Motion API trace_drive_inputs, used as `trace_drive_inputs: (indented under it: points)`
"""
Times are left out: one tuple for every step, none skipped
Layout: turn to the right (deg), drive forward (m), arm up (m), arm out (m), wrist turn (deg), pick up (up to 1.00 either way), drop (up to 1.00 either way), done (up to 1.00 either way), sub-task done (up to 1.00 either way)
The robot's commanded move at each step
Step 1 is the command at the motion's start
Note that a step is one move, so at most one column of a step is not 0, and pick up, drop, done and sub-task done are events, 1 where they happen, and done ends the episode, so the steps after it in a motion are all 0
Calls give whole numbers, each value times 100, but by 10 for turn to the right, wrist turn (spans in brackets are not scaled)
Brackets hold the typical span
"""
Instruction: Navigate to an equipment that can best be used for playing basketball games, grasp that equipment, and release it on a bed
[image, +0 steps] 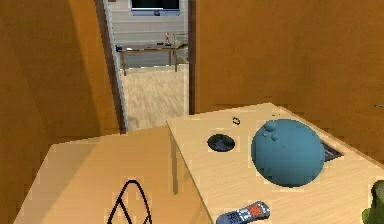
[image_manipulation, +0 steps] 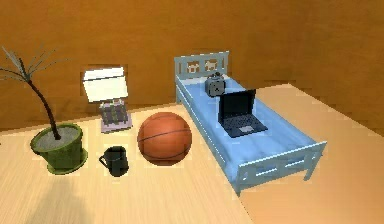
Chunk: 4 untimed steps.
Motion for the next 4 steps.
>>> trace_drive_inputs:
  points:
    - [0,0,38,0,0,0,0,0,0]
    - [0,0,0,30,0,0,0,0,0]
    - [0,0,0,0,450,0,0,0,0]
    - [0,0,0,0,450,0,0,0,0]
